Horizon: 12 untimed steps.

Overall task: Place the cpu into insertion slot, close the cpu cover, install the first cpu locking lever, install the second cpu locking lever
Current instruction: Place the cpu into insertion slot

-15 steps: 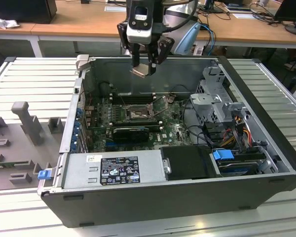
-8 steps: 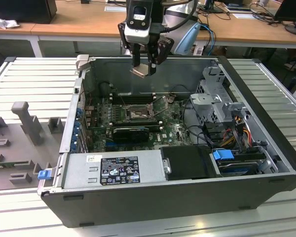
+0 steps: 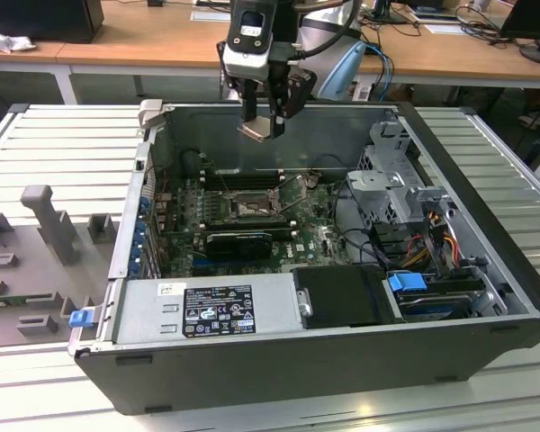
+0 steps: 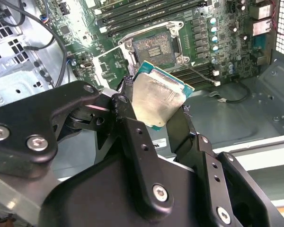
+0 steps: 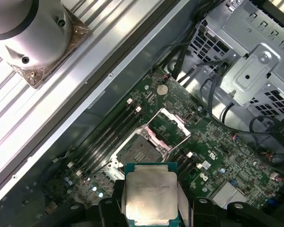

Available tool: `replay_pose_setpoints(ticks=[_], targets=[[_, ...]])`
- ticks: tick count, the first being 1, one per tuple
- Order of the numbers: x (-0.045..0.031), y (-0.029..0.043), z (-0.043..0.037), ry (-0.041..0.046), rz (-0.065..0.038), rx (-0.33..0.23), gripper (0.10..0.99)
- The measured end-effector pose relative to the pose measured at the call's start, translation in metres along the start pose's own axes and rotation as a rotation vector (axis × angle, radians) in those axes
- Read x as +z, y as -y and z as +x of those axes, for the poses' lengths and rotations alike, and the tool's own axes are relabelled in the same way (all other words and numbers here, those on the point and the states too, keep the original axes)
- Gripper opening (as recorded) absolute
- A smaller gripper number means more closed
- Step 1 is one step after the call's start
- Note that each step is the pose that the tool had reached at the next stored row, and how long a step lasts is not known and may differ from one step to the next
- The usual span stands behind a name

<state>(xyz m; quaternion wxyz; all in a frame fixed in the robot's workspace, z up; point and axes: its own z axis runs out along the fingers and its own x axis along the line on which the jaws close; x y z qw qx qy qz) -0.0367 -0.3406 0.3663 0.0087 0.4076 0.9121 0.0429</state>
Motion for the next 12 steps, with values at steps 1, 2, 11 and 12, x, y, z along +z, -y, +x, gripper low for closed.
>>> replay_pose_setpoints(ticks=[1,2,11,12], targets=[[0.0000,0.0000,0.0000,0.0008,0.000,0.009,0.525],[0.0000,0.0000,0.0000,0.0012,0.000,0.014,0.525],[0.0001,0.0000,0.0000,0.0054,-0.001,0.063,0.525],[0.0001,0.0000,0.0000,0.0061,-0.001,0.071,0.525]])
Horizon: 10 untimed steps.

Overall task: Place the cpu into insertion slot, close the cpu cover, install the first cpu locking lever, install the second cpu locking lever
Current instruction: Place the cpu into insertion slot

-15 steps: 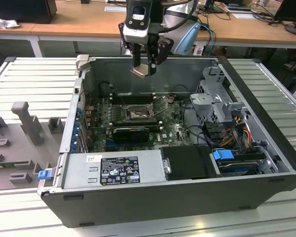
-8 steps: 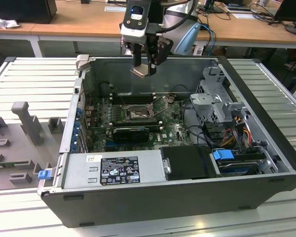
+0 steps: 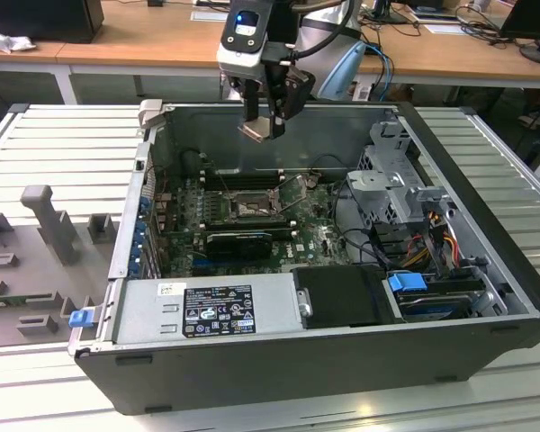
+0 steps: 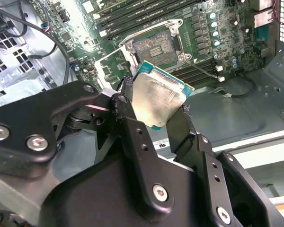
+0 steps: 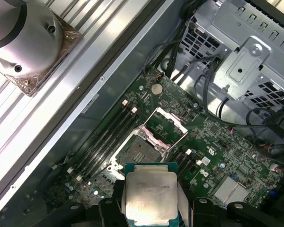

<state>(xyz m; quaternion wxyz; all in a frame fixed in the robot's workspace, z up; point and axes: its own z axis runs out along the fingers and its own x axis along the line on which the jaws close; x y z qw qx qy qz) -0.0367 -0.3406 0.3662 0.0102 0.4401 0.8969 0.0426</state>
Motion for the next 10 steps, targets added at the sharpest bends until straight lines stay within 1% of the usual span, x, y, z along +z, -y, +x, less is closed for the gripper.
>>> replay_pose_setpoints(ticks=[10], targets=[[0.0001,0.0000,0.0000,0.0048,-0.001,0.056,0.525]])
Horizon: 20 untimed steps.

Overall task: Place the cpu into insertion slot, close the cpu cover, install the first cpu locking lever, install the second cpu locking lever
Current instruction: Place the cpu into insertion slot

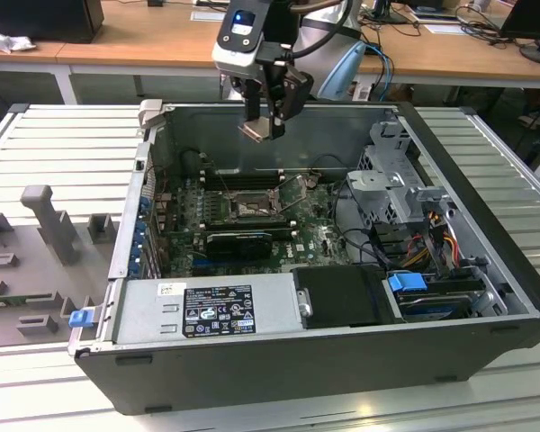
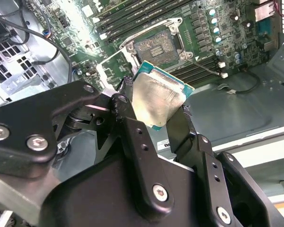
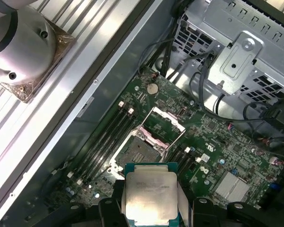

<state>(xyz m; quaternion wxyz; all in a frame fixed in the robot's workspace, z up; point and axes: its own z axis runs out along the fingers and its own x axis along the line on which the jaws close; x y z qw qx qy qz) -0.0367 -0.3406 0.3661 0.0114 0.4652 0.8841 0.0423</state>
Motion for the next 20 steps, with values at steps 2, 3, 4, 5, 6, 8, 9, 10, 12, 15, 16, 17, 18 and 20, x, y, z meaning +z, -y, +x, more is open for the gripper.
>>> replay_pose_setpoints(ticks=[2,3,4,5,6,8,9,10,12,15,16,17,18,20], targets=[[0.0000,0.0000,0.0000,0.0011,0.000,0.012,0.525],[0.0000,0.0000,0.0000,0.0014,0.000,0.017,0.525],[0.0000,0.0000,0.0000,0.0020,0.000,0.024,0.525],[0.0000,0.0000,0.0000,0.0025,-0.001,0.028,0.525],[0.0000,0.0000,0.0000,0.0028,-0.001,0.033,0.525],[0.0000,0.0000,0.0000,0.0043,-0.001,0.050,0.525],[0.0000,0.0000,0.0000,0.0047,-0.001,0.054,0.525],[0.0000,0.0000,0.0000,0.0050,-0.001,0.058,0.525],[0.0000,0.0000,0.0000,0.0057,-0.001,0.067,0.525],[0.0000,0.0000,0.0000,0.0072,-0.002,0.084,0.525],[0.0000,0.0000,0.0000,0.0075,-0.002,0.088,0.525],[0.0000,0.0000,0.0000,0.0082,-0.002,0.095,0.525],[0.0000,0.0000,0.0000,0.0089,-0.002,0.104,0.525],[0.0000,0.0000,0.0000,0.0104,-0.002,0.120,0.525]])
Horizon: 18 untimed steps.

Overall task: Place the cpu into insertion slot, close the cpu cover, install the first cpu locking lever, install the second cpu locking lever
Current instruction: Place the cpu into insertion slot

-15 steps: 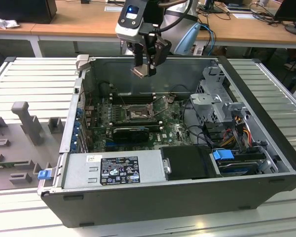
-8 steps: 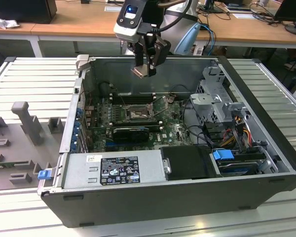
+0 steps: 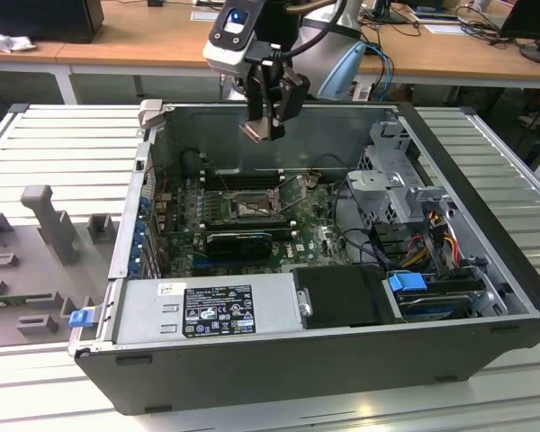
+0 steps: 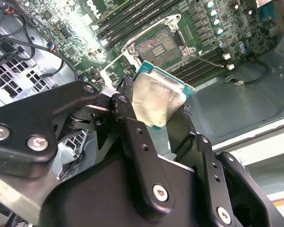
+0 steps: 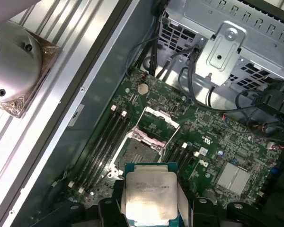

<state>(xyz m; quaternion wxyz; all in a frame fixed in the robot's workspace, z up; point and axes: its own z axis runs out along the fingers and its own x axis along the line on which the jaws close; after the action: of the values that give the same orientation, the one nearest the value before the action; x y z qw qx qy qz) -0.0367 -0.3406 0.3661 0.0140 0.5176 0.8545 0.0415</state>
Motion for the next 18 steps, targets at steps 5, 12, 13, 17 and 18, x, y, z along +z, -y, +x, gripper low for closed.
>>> replay_pose_setpoints(ticks=[5,12,13,17,18], targets=[[0.0000,0.0000,0.0000,0.0021,-0.001,0.025,0.525],[0.0001,0.0000,0.0000,0.0057,-0.001,0.067,0.525],[0.0001,0.0000,0.0000,0.0061,-0.001,0.072,0.525],[0.0001,0.0000,0.0000,0.0082,-0.002,0.096,0.525],[0.0001,0.0000,0.0000,0.0086,-0.002,0.101,0.525]])
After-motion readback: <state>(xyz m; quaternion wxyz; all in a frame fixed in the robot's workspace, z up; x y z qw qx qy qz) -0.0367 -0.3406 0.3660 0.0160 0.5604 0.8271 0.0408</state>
